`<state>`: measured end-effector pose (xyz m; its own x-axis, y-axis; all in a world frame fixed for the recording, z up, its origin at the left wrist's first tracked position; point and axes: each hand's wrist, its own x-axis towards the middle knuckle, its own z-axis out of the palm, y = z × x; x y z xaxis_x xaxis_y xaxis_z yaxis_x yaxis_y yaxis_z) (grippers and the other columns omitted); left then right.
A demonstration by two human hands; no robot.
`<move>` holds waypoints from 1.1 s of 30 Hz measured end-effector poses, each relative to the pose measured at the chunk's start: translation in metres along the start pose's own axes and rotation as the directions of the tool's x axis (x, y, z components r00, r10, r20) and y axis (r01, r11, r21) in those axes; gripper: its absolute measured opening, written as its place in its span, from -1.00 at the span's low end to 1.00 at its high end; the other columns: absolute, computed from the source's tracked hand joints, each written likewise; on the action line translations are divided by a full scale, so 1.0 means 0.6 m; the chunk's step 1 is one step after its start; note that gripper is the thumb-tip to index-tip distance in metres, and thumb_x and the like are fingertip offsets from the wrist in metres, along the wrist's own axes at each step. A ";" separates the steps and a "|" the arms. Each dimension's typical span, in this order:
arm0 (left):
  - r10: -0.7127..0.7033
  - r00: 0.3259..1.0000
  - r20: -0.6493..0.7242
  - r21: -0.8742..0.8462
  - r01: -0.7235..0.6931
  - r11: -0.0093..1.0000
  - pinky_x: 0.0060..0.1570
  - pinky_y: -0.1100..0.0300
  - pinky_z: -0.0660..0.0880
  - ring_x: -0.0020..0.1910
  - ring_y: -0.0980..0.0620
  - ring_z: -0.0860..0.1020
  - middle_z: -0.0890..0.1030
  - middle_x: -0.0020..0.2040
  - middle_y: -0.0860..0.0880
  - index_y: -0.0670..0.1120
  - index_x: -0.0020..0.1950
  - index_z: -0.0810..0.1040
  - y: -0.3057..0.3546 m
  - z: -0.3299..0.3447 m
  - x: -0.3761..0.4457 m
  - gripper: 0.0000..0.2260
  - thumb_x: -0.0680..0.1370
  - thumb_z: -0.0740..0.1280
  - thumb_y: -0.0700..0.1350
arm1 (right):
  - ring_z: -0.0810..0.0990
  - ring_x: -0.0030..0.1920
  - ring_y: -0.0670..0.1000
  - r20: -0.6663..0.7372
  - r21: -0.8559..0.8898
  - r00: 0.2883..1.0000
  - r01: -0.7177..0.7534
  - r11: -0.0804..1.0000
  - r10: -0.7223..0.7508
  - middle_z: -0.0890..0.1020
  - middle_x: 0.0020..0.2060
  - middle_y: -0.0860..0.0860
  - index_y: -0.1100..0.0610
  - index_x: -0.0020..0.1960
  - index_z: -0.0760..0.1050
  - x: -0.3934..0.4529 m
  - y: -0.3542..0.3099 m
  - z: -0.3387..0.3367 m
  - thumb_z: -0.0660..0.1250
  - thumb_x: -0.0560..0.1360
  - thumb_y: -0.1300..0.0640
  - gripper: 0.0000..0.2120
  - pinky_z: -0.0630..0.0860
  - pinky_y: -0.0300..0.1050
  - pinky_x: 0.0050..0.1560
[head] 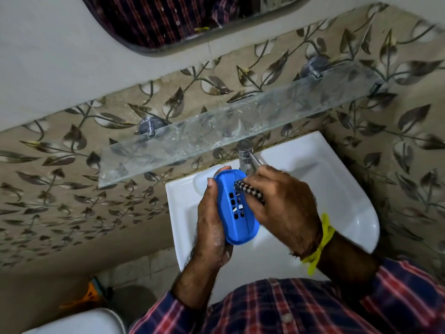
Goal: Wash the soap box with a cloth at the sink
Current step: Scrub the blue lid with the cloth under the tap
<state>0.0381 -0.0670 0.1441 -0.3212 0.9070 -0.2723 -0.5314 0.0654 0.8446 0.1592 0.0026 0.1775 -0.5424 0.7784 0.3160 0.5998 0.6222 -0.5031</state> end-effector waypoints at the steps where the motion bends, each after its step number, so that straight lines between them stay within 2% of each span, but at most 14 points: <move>1: 0.009 1.000 0.005 0.007 -0.009 1.000 -0.02 -0.07 0.64 0.08 -0.15 0.67 0.66 0.22 -0.19 -0.01 0.44 0.49 0.001 0.003 0.000 -0.44 0.56 0.20 0.29 | 0.64 -0.13 0.14 -0.025 -0.006 0.998 -0.050 0.999 0.050 0.63 -0.10 0.01 0.06 0.03 0.63 0.008 0.003 0.001 0.42 0.44 0.07 -0.82 0.57 -0.04 -0.21; 3: 0.027 1.000 0.013 0.038 -0.027 0.999 0.01 -0.09 0.64 0.09 -0.16 0.67 0.67 0.21 -0.19 -0.01 0.43 0.51 0.002 0.008 0.000 -0.46 0.58 0.18 0.28 | 0.64 -0.07 0.13 -0.065 0.028 0.992 -0.110 0.994 0.112 0.65 -0.05 -0.02 0.03 0.07 0.60 0.019 0.000 0.005 0.42 0.44 0.07 -0.79 0.57 -0.04 -0.15; 5: 0.052 0.999 0.001 0.071 -0.052 0.996 0.07 -0.13 0.62 0.12 -0.18 0.65 0.66 0.23 -0.19 0.01 0.41 0.53 0.005 0.006 0.005 -0.50 0.61 0.15 0.27 | 0.65 -0.06 0.10 -0.099 0.084 0.988 -0.107 0.991 0.115 0.68 -0.04 -0.05 0.01 0.09 0.56 0.016 -0.010 0.009 0.43 0.43 0.09 -0.76 0.61 -0.01 -0.13; 10: 0.065 0.997 -0.041 0.063 -0.062 0.996 -0.05 -0.04 0.64 0.02 -0.13 0.68 0.68 0.14 -0.17 0.02 0.37 0.57 0.010 -0.005 0.013 -0.50 0.59 0.17 0.28 | 0.64 -0.12 0.06 0.000 0.137 0.994 -0.110 0.984 0.112 0.67 -0.10 -0.07 0.00 -0.01 0.61 -0.009 0.004 0.005 0.46 0.41 0.09 -0.84 0.59 -0.07 -0.16; 14: 0.051 0.998 -0.043 0.102 -0.047 0.994 -0.13 0.01 0.64 -0.03 -0.11 0.70 0.70 0.10 -0.16 -0.05 0.40 0.54 0.006 0.002 0.014 -0.39 0.52 0.24 0.32 | 0.62 -0.14 0.03 -0.055 0.140 0.984 -0.158 0.978 0.167 0.65 -0.11 -0.05 0.04 0.00 0.64 0.012 0.006 0.009 0.44 0.43 0.08 -0.85 0.55 -0.11 -0.15; 17: 0.095 0.992 -0.077 0.055 -0.091 0.994 0.05 -0.14 0.59 0.05 -0.17 0.65 0.68 0.13 -0.17 0.04 0.34 0.59 0.021 0.000 0.021 -0.49 0.54 0.21 0.31 | 0.59 -0.17 -0.02 0.034 0.137 0.997 -0.069 0.988 0.064 0.62 -0.16 -0.09 0.02 -0.04 0.64 -0.005 0.005 0.010 0.43 0.41 0.09 -0.86 0.51 -0.18 -0.20; 19: 0.108 0.991 -0.077 0.054 -0.104 0.993 0.13 -0.21 0.53 0.11 -0.23 0.60 0.62 0.21 -0.27 0.02 0.40 0.54 0.027 -0.005 0.024 -0.46 0.55 0.19 0.29 | 0.61 -0.19 -0.03 0.141 0.115 0.989 -0.065 0.991 0.048 0.63 -0.16 -0.11 -0.01 -0.04 0.65 -0.027 0.003 0.009 0.45 0.39 0.08 -0.85 0.52 -0.20 -0.21; 20: 0.108 0.992 -0.068 0.066 -0.103 0.992 0.12 -0.21 0.54 0.13 -0.25 0.60 0.60 0.25 -0.31 0.00 0.42 0.51 0.027 -0.005 0.023 -0.45 0.55 0.18 0.28 | 0.61 -0.19 -0.03 0.142 0.108 0.988 -0.077 0.991 0.061 0.64 -0.16 -0.10 -0.01 -0.04 0.65 -0.030 0.004 0.011 0.46 0.39 0.07 -0.86 0.50 -0.21 -0.21; 24: 0.085 0.995 -0.044 0.070 -0.082 0.994 -0.03 -0.06 0.62 0.03 -0.15 0.63 0.65 0.16 -0.19 0.01 0.38 0.55 0.019 0.010 0.019 -0.45 0.53 0.21 0.30 | 0.60 -0.16 0.00 -0.033 0.196 0.984 -0.166 0.966 0.175 0.64 -0.13 -0.06 0.05 -0.04 0.63 -0.005 0.007 0.012 0.46 0.42 0.11 -0.88 0.50 -0.19 -0.17; 27: 0.102 0.992 -0.073 0.036 -0.099 0.994 0.06 -0.17 0.58 0.05 -0.22 0.62 0.64 0.13 -0.23 -0.01 0.40 0.53 0.021 0.007 0.024 -0.47 0.58 0.17 0.26 | 0.62 -0.15 0.02 0.094 0.147 0.994 -0.077 0.986 0.064 0.64 -0.13 -0.09 0.01 -0.06 0.63 -0.011 0.008 0.001 0.45 0.40 0.10 -0.87 0.55 -0.13 -0.20; 29: 0.097 0.991 -0.091 0.044 -0.093 0.995 0.06 -0.20 0.58 0.09 -0.24 0.64 0.66 0.13 -0.25 0.03 0.37 0.57 0.026 0.001 0.031 -0.52 0.62 0.15 0.26 | 0.63 -0.13 0.03 0.174 0.091 0.984 -0.056 0.994 0.040 0.65 -0.11 -0.10 -0.02 -0.03 0.64 -0.019 0.008 -0.005 0.45 0.40 0.09 -0.85 0.57 -0.11 -0.19; 32: 0.084 0.992 -0.090 0.063 -0.079 0.995 0.00 -0.14 0.63 0.09 -0.21 0.66 0.67 0.13 -0.25 0.02 0.38 0.56 0.031 0.001 0.036 -0.52 0.63 0.11 0.25 | 0.64 -0.21 0.05 0.089 -0.032 0.996 0.000 0.999 0.003 0.64 -0.15 -0.08 0.00 -0.06 0.64 -0.021 0.005 -0.007 0.47 0.37 0.15 -0.84 0.53 -0.14 -0.28; 33: 0.079 0.993 -0.093 0.066 -0.073 0.995 0.00 -0.15 0.62 0.09 -0.22 0.67 0.67 0.14 -0.27 0.00 0.39 0.55 0.032 0.000 0.036 -0.50 0.63 0.12 0.25 | 0.64 -0.24 0.04 0.106 -0.083 0.994 0.042 0.996 -0.033 0.64 -0.17 -0.09 0.00 -0.07 0.65 -0.023 0.000 -0.006 0.48 0.35 0.18 -0.82 0.53 -0.15 -0.31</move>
<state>0.0211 -0.0461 0.1546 -0.4338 0.8665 -0.2467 -0.4536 0.0265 0.8908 0.1689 -0.0077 0.1761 -0.6213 0.7441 0.2456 0.6231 0.6592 -0.4210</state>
